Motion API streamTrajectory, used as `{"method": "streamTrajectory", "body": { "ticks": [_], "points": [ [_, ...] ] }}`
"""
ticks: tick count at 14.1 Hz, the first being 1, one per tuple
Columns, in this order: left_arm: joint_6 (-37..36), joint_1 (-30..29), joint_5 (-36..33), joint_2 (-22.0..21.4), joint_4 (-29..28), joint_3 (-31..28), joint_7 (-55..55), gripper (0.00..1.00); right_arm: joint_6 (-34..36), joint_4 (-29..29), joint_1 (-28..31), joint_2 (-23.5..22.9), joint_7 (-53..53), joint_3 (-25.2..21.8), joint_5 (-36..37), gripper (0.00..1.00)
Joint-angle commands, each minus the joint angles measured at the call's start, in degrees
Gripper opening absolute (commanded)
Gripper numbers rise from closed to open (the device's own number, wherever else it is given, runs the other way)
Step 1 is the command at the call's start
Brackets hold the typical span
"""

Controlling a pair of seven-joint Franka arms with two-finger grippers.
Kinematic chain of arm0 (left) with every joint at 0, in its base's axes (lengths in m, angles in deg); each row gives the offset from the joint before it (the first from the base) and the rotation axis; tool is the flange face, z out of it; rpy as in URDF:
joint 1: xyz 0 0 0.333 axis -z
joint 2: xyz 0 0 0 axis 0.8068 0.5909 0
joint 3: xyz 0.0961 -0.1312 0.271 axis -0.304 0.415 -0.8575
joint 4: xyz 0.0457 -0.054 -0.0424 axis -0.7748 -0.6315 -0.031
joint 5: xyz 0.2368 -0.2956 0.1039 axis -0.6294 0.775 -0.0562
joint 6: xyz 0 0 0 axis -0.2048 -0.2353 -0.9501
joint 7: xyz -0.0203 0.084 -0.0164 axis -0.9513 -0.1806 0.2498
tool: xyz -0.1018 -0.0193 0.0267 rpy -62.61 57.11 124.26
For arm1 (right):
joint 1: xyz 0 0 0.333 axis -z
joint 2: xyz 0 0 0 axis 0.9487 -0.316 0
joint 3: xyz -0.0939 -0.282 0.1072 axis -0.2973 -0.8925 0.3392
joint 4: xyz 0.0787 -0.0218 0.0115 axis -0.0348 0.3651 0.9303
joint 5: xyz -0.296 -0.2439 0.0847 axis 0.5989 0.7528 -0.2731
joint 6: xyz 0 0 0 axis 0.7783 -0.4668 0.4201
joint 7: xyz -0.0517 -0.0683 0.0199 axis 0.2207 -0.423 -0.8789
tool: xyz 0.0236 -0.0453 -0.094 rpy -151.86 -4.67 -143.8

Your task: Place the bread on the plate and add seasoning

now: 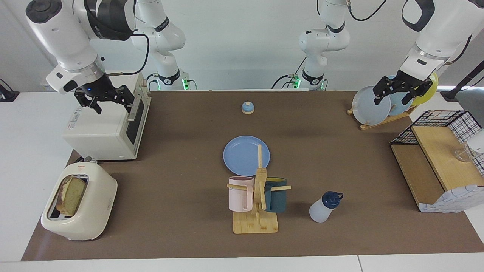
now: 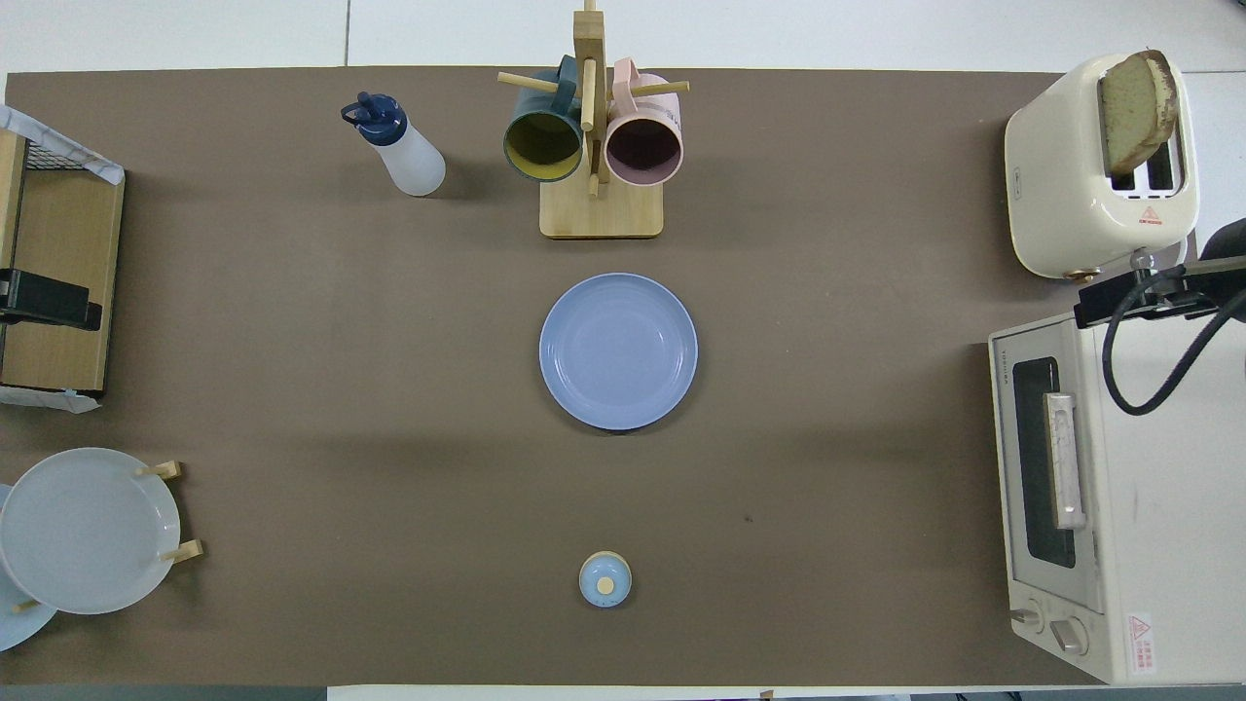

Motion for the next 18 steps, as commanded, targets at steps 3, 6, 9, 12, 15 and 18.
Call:
{"method": "streamTrajectory", "body": {
  "ticks": [3, 6, 9, 12, 15, 18],
  "points": [
    [10.45, 4.75, -0.62, -5.02, -10.0, -0.07, -1.01, 1.0, 0.1, 0.65, 0.27, 0.86, 0.55, 0.0, -1.02, 1.0],
    [26.41, 7.65, -0.45, -10.57, -23.88, 0.02, -8.54, 1.0, 0.8, 0.92, -0.25, 1.04, 0.29, 0.0, -1.02, 1.0],
    [37.69, 11.86, -0.45, -10.67, -30.24, -0.06, -13.57, 1.0, 0.45, 0.92, -0.34, 1.04, -1.63, 0.26, -1.19, 1.0],
    [53.58, 14.33, -0.53, -8.48, -36.83, -0.07, -14.29, 1.0, 0.28, 1.01, -1.74, 1.04, -2.0, 0.79, -2.68, 1.0],
    [65.19, 16.89, -0.62, -1.03, -37.29, -0.15, -14.2, 1.0, -0.94, 1.09, -1.75, 0.95, -2.52, 0.88, -2.69, 1.0],
    [78.2, 18.03, -0.53, 6.88, -37.47, -0.24, -14.11, 1.0, -5.51, 0.66, -1.49, 0.08, -5.33, 0.79, -2.34, 1.0]
  ]
}}
